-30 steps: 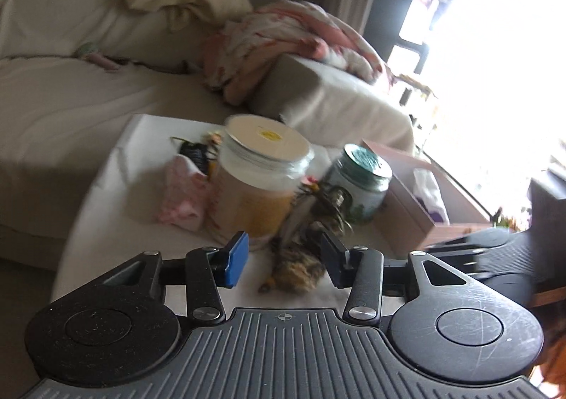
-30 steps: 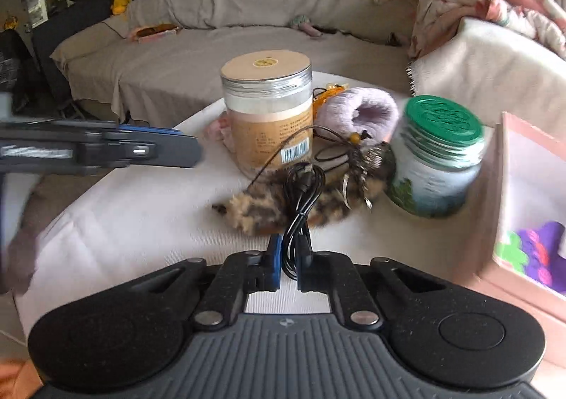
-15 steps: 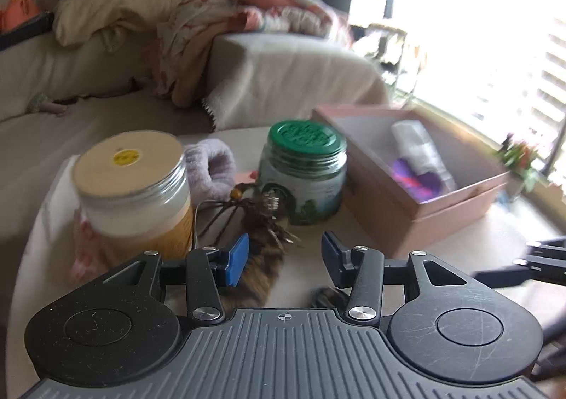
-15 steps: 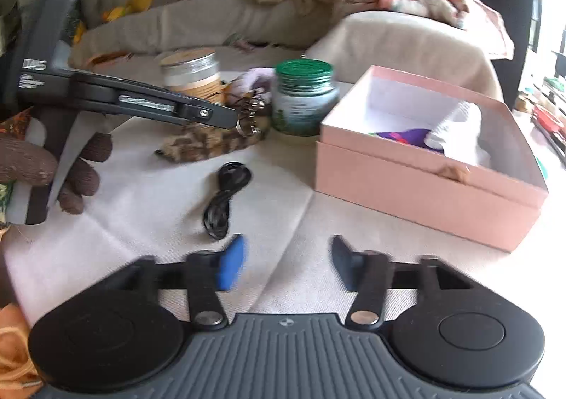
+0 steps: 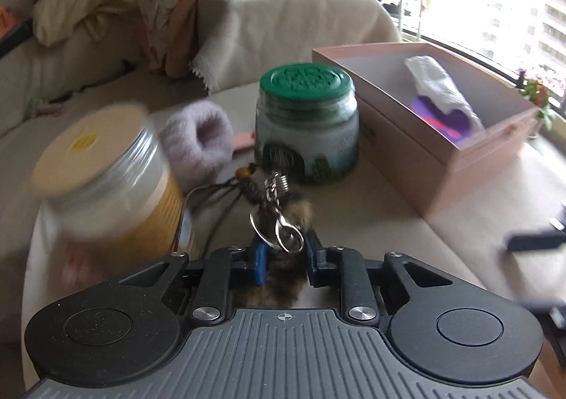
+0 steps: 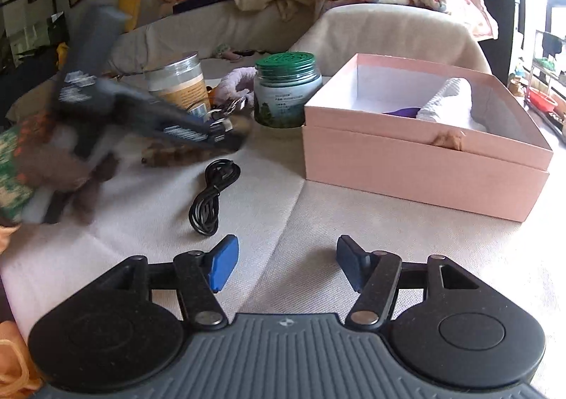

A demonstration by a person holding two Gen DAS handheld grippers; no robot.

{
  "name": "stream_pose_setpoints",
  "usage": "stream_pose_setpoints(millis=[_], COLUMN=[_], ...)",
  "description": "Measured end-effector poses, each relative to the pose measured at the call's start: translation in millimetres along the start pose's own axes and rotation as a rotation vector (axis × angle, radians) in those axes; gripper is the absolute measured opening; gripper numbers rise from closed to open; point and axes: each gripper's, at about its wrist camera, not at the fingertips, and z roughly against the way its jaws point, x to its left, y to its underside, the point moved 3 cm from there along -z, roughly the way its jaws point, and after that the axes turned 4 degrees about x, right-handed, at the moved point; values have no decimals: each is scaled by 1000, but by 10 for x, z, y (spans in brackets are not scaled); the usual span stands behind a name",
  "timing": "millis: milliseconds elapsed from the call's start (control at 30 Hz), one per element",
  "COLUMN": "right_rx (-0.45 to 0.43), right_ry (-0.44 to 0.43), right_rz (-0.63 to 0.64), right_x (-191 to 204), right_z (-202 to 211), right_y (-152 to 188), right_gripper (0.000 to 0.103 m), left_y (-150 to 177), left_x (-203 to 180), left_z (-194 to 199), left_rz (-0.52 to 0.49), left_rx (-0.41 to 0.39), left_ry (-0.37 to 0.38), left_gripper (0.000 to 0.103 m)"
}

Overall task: Organize soft objects
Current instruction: 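Grasp the furry brown keychain with the left gripper, then carry the keychain into the pink box while the right gripper grasps the black cable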

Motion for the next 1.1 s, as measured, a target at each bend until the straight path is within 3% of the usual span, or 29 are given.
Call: stream_pose_setpoints(millis=[100, 267, 467, 633, 867, 967, 1000, 1033, 1100], right_rx=[0, 12, 25, 53, 98, 116, 128, 134, 118], right_ry=[4, -16, -62, -122, -35, -41, -37, -32, -50], right_rz=[3, 26, 29, 48, 195, 203, 199, 191, 178], right_x=[13, 63, 49, 81, 309, 323, 324, 336, 384], right_z=[-5, -32, -44, -70, -115, -116, -123, -121, -81], right_y=[0, -4, -14, -14, 15, -15, -37, -65, -155], right_gripper=[63, 77, 86, 103, 103, 103, 99, 86, 73], left_y=[230, 498, 401, 349, 378, 425, 450, 481, 550], left_x=[41, 145, 162, 181, 165, 199, 211, 227, 252], left_z=[255, 441, 298, 209, 191, 212, 233, 263, 331], left_rz=[18, 67, 119, 152, 128, 148, 154, 166, 182], left_rx=[24, 40, 20, -26, -70, -92, -98, -103, -113], left_ry=[-6, 9, 5, -10, -22, -25, -14, -2, 15], left_gripper=[23, 24, 32, 32, 31, 22, 21, 20, 19])
